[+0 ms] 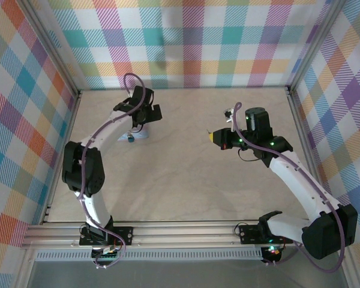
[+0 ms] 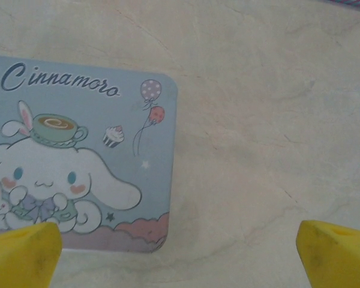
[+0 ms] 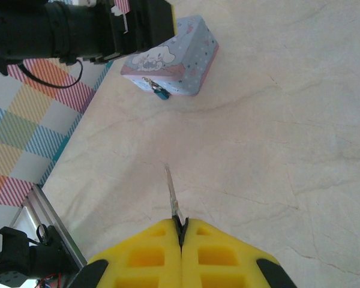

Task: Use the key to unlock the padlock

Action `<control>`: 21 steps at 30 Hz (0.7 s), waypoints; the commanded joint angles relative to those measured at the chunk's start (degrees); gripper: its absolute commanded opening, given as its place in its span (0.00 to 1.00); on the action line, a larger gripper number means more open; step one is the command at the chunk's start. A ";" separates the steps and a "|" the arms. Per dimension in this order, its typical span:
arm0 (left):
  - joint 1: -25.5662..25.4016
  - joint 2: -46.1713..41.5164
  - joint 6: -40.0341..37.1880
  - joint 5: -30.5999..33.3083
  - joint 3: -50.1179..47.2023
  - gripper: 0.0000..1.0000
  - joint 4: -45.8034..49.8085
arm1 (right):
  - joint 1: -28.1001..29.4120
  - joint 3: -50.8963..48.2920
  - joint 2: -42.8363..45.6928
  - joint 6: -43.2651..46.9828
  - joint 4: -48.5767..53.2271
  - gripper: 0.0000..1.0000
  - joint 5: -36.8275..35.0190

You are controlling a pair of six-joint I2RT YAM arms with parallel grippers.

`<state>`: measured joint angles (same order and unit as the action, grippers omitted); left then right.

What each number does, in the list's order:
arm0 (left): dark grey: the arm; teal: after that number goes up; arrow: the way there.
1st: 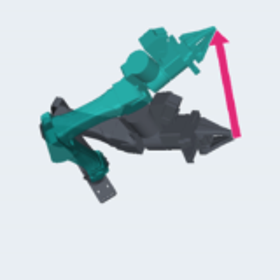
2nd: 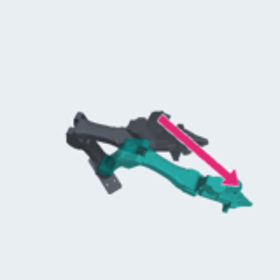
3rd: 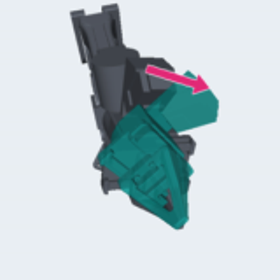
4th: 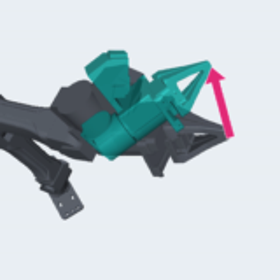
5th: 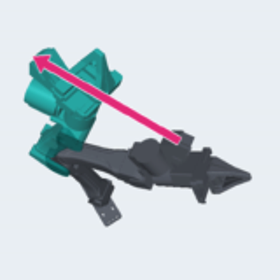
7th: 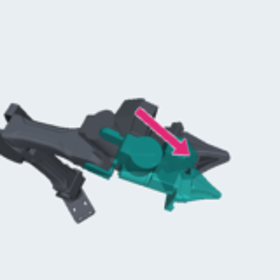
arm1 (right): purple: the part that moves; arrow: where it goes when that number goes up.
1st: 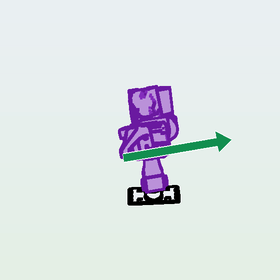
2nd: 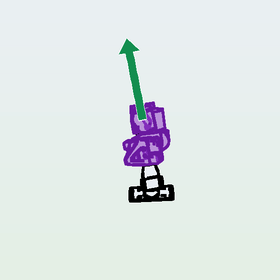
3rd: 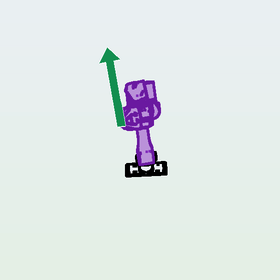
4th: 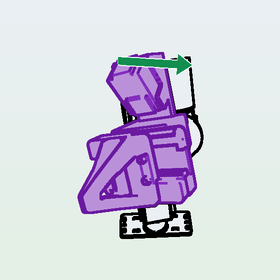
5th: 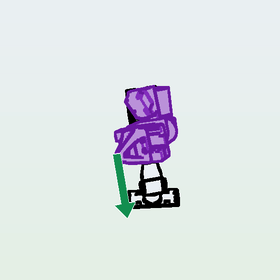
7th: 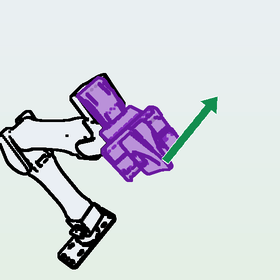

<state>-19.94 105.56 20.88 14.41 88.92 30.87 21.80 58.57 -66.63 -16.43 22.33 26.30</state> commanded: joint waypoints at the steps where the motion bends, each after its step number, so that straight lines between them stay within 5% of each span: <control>1: 1.09 3.47 -2.95 -0.25 4.46 1.00 4.14 | 0.09 -0.16 1.67 1.39 1.34 0.03 -0.23; 21: 2.54 15.68 -3.99 -1.63 11.02 1.00 4.73 | 0.08 -0.29 2.29 1.79 2.17 0.03 -1.29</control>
<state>-17.78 119.81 18.09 14.44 98.83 34.48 21.80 58.57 -65.47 -15.55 24.16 25.43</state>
